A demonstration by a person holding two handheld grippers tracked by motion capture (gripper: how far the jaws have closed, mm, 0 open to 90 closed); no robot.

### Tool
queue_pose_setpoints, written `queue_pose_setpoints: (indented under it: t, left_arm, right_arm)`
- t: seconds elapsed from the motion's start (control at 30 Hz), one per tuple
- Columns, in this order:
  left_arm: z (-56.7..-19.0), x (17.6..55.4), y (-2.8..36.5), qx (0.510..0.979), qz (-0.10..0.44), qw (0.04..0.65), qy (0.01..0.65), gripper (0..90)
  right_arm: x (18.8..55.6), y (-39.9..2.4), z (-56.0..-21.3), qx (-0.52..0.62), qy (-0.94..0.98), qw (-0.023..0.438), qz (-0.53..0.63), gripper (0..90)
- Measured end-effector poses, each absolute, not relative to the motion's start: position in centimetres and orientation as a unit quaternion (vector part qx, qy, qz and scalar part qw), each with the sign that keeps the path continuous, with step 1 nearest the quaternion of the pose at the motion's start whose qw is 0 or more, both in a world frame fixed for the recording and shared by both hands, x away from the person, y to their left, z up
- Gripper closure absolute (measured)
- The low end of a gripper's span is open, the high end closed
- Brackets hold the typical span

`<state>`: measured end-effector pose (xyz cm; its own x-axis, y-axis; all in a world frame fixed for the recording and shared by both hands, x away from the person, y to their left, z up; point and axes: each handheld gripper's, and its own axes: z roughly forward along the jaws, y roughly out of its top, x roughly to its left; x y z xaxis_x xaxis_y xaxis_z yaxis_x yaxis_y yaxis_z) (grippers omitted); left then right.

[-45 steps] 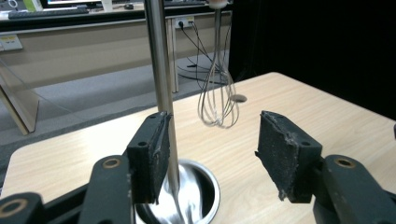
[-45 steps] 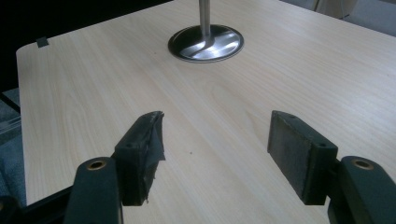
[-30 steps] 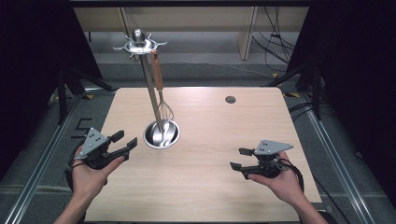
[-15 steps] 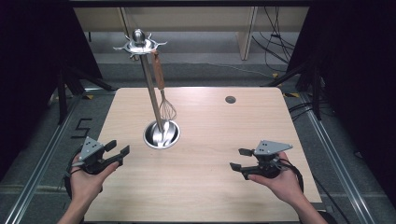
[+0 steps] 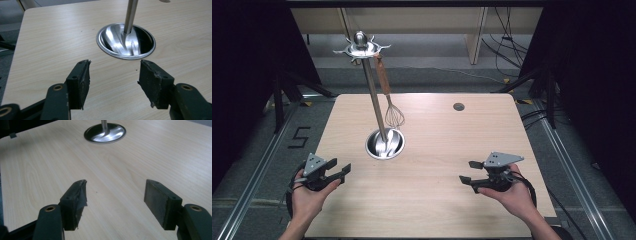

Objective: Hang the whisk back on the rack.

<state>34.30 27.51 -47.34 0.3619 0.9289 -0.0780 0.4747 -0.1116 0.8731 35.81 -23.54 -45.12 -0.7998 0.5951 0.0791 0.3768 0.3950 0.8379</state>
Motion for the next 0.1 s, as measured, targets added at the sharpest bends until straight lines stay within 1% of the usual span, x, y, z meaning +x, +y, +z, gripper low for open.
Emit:
queue_pose_setpoints:
  t: [0.1]
  left_arm:
    - [-47.41,34.38,27.37,0.706,0.256,0.436,0.496,40.9]
  right_arm:
    - [35.93,-23.81,-45.31,0.306,0.827,0.115,0.458,35.7]
